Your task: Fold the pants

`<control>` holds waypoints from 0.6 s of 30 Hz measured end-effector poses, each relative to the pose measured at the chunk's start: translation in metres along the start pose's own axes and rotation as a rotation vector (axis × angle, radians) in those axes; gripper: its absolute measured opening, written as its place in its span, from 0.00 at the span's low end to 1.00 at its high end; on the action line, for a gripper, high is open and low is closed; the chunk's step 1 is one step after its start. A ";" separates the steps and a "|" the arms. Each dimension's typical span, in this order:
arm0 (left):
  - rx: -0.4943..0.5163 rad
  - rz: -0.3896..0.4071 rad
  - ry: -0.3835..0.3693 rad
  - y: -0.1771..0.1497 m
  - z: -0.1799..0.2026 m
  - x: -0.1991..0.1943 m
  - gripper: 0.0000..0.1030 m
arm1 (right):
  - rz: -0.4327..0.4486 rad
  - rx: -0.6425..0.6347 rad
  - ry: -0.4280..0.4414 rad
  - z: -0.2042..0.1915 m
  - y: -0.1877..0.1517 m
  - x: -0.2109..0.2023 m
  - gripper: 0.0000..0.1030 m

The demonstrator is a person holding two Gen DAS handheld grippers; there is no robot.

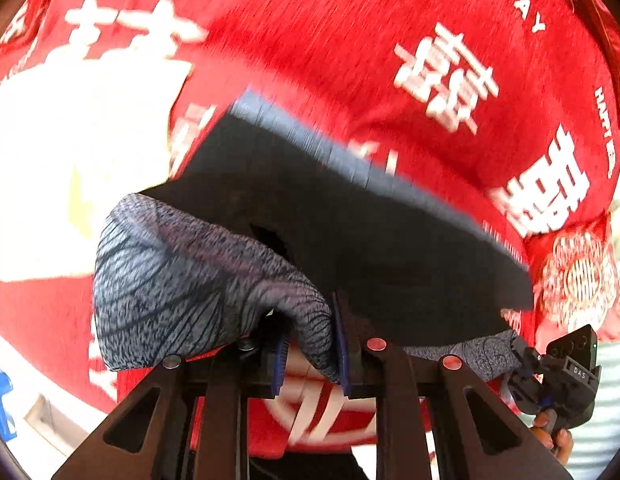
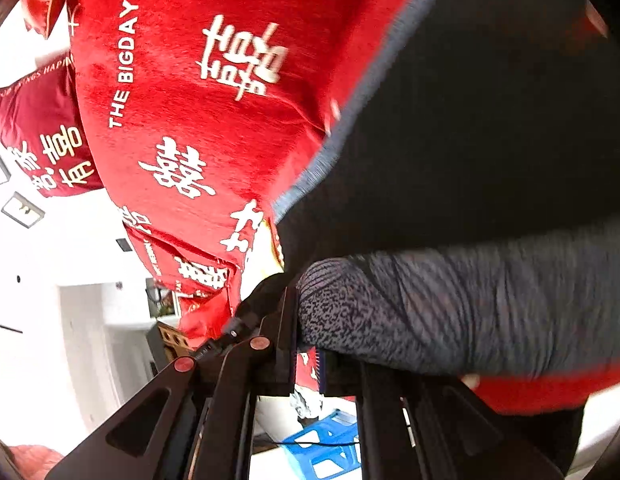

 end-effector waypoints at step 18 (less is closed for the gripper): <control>-0.019 0.058 0.353 0.138 -0.005 0.130 0.62 | -0.275 -0.052 -0.289 0.049 0.171 0.116 0.44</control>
Point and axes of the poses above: each gripper's, at about its wrist camera, not at the fingertips, and x roughly the way its jaws point, z to its right, y to its top, the point moved 10 cm from there along x, roughly the way its jaws point, and after that the axes turned 2 degrees about y, right-handed, at the moved point
